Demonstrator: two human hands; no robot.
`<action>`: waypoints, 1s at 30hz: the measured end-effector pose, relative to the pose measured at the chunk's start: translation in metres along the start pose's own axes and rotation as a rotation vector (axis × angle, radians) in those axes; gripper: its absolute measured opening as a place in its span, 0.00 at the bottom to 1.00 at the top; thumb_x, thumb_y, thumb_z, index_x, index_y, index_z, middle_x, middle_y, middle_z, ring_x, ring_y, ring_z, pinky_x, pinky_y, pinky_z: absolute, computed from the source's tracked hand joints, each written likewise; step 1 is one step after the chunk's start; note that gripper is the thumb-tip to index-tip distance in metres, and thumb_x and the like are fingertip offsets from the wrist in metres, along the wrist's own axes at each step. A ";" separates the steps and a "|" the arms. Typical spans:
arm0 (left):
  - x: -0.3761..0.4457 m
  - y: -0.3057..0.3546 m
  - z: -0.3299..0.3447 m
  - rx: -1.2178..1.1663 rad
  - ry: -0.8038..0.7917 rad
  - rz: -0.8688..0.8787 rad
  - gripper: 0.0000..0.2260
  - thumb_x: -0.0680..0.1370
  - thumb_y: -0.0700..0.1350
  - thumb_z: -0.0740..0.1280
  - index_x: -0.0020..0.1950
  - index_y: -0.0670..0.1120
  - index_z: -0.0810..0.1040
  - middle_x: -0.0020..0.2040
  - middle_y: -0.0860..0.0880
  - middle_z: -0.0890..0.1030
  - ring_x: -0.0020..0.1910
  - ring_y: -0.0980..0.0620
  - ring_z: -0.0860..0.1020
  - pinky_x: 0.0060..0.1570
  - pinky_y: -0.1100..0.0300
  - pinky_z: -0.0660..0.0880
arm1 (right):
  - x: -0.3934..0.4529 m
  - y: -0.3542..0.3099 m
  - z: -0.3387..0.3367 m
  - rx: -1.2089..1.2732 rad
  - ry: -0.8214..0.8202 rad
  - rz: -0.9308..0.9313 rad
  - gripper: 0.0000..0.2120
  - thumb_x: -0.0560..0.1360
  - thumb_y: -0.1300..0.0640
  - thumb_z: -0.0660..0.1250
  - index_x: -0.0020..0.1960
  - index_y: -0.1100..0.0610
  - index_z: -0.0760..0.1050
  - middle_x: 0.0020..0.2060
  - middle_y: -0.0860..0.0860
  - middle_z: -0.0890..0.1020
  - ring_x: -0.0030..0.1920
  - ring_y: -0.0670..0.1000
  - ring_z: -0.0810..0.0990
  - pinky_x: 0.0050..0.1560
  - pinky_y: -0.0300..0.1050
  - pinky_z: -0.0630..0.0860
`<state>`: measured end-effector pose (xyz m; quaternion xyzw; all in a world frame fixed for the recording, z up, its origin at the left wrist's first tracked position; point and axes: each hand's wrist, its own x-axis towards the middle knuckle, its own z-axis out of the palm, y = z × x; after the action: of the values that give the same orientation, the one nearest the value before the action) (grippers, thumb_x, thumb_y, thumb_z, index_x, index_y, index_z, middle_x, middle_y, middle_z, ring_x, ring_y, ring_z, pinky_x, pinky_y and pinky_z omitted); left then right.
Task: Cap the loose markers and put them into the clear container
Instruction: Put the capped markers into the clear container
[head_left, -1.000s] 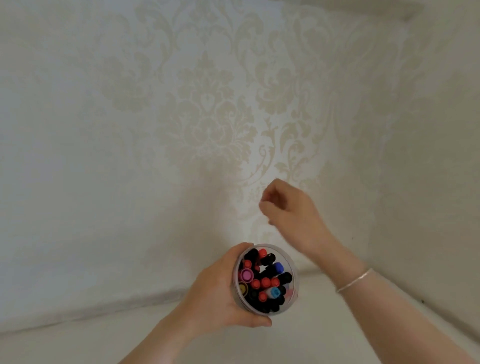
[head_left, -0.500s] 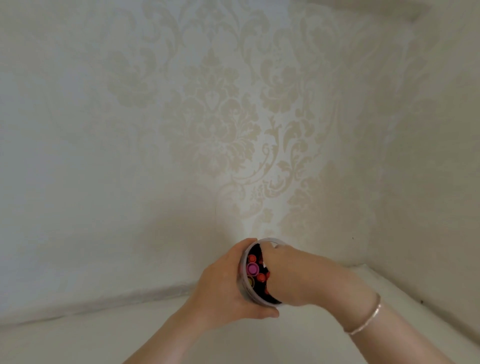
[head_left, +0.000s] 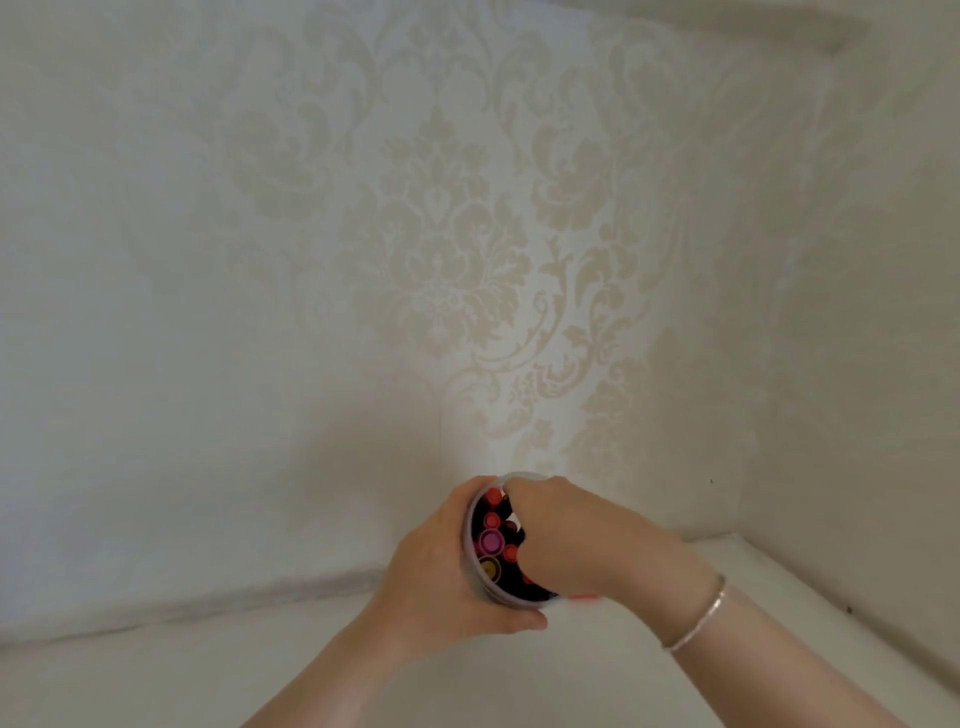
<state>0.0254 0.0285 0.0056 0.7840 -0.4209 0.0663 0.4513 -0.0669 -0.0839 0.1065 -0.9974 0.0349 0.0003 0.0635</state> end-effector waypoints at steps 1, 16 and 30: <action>0.000 -0.001 -0.001 0.004 0.004 -0.004 0.48 0.50 0.60 0.81 0.64 0.72 0.59 0.58 0.73 0.74 0.57 0.71 0.74 0.57 0.66 0.74 | 0.001 0.003 0.000 0.025 0.022 -0.015 0.18 0.77 0.63 0.57 0.66 0.57 0.69 0.59 0.55 0.77 0.55 0.55 0.78 0.45 0.41 0.73; 0.000 -0.002 -0.003 0.060 -0.004 0.034 0.48 0.50 0.65 0.79 0.64 0.74 0.56 0.60 0.74 0.71 0.58 0.71 0.73 0.59 0.66 0.72 | 0.019 0.023 0.023 -0.313 0.409 -0.090 0.13 0.78 0.53 0.59 0.62 0.52 0.70 0.51 0.52 0.80 0.50 0.56 0.79 0.42 0.46 0.69; -0.005 -0.002 -0.001 0.059 0.006 0.069 0.50 0.50 0.68 0.78 0.67 0.70 0.55 0.63 0.67 0.71 0.62 0.68 0.72 0.59 0.61 0.74 | 0.014 0.037 0.037 -0.194 0.370 -0.024 0.22 0.75 0.38 0.54 0.60 0.47 0.78 0.64 0.51 0.69 0.59 0.54 0.71 0.60 0.49 0.68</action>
<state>0.0242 0.0331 0.0024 0.7817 -0.4444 0.0966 0.4268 -0.0551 -0.1173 0.0647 -0.9822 0.0341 -0.1803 -0.0403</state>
